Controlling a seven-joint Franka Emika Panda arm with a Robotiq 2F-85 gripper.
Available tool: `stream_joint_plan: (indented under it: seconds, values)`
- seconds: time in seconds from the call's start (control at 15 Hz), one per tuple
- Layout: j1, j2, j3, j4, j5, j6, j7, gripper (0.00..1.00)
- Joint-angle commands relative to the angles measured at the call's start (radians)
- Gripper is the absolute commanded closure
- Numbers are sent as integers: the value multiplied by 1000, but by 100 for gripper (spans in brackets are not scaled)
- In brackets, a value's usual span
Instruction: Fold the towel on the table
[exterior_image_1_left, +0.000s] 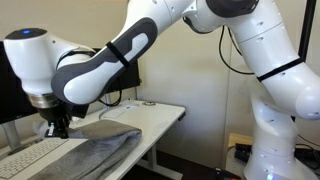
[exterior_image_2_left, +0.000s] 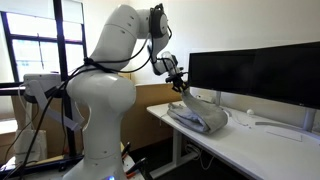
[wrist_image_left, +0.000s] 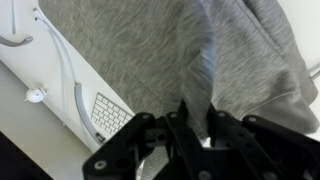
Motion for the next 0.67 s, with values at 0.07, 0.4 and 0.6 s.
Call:
stream_joint_plan:
  seconds: [0.07,0.4,0.6]
  values:
    - [22,116,6,110,43,-75,-116,94]
    - [44,191,9,151,75,-105,-186,94]
    - [56,213,8,153,87,-102,-211,94]
